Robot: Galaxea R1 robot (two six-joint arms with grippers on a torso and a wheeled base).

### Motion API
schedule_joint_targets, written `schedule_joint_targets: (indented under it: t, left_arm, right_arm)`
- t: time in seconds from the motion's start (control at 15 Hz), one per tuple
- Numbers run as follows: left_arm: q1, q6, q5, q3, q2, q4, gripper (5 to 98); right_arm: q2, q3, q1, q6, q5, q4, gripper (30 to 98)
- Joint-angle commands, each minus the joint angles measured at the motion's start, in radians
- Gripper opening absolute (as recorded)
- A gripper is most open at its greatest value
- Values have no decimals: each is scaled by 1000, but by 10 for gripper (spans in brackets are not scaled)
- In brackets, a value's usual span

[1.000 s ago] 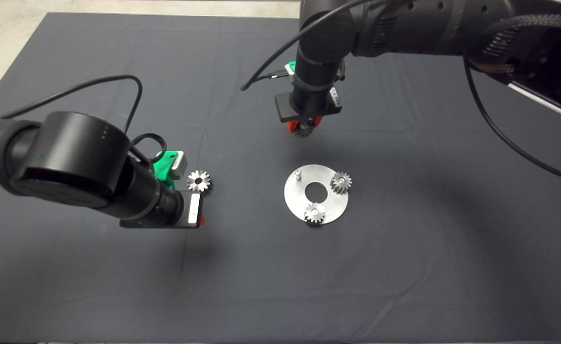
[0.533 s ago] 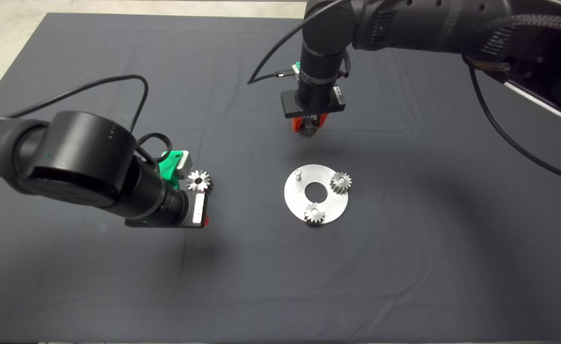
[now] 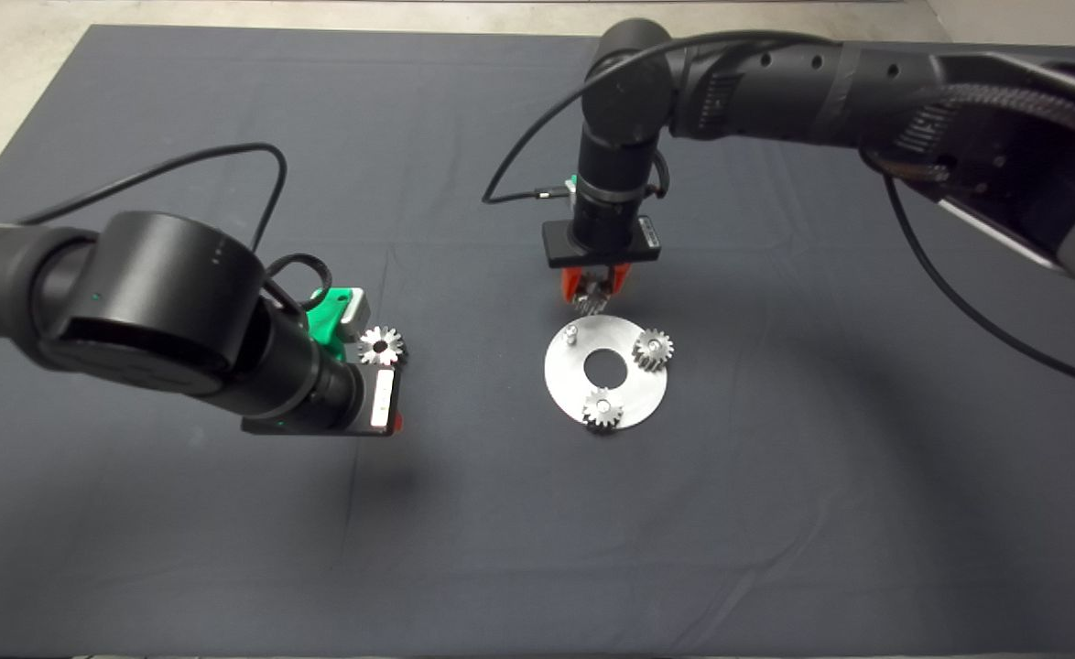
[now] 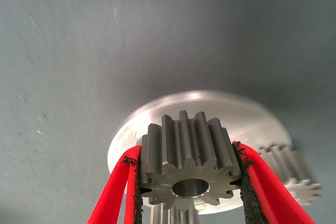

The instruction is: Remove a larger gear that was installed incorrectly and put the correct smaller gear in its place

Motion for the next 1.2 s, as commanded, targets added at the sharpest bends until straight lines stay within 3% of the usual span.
schedule_joint_targets:
  t: [0.0,1.13]
  left_arm:
    - [-11,1,84,2,7,7,537]
    - [-11,1,84,-29,56,7,537]
  right_arm:
    - [8,10,40,-5,8,42,356]
    - [11,18,52,-2,6,46,356]
